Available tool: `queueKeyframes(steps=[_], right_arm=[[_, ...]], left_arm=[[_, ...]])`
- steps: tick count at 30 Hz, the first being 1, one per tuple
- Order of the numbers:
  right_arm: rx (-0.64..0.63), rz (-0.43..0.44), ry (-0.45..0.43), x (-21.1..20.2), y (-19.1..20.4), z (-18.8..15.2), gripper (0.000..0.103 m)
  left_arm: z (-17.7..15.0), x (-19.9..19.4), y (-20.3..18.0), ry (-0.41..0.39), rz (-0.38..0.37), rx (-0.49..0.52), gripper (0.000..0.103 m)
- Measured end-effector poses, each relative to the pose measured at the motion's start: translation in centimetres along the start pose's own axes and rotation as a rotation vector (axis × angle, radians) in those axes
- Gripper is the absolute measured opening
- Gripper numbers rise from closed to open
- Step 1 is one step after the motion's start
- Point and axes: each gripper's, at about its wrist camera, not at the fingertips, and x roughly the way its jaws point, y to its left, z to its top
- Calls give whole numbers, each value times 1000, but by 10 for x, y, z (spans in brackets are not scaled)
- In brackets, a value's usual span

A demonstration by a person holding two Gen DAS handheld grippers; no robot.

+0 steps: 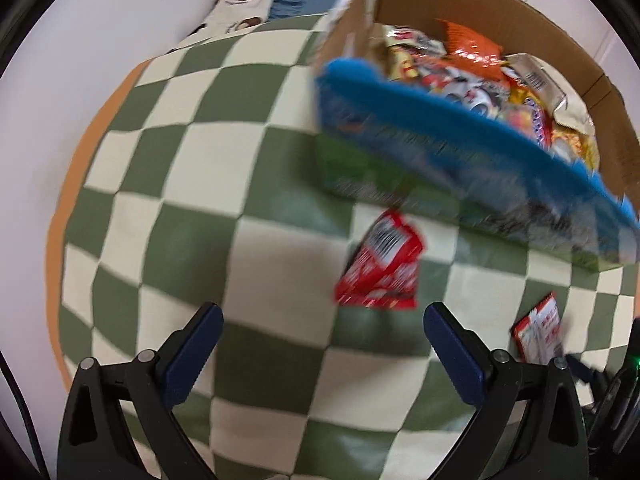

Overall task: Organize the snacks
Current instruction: 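Move both tools back down toward the red packets on the blanket, then grasp the red candy bag with left tool while right tool grasps the red-white spicy strip pack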

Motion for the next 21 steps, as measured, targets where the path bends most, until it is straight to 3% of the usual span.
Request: queueKeyframes(steps=[3, 7, 12, 13, 17, 21], right_arm=[[-28, -7, 41, 12, -1, 5, 103], [-37, -36, 108, 28, 3, 18, 103], [-94, -12, 189, 34, 4, 41, 103], [-115, -20, 168, 29, 7, 43, 101], [-216, -83, 44, 2, 16, 40, 68], [-275, -99, -27, -4, 27, 49, 67]], left_arm=[[17, 14, -8, 6, -11, 39, 103], [29, 29, -21, 40, -18, 106, 103], [35, 37, -27, 53, -50, 139, 103], [33, 36, -30, 50, -53, 143, 103], [27, 31, -51, 31, -79, 164, 103], [27, 30, -69, 32, -97, 198, 99]])
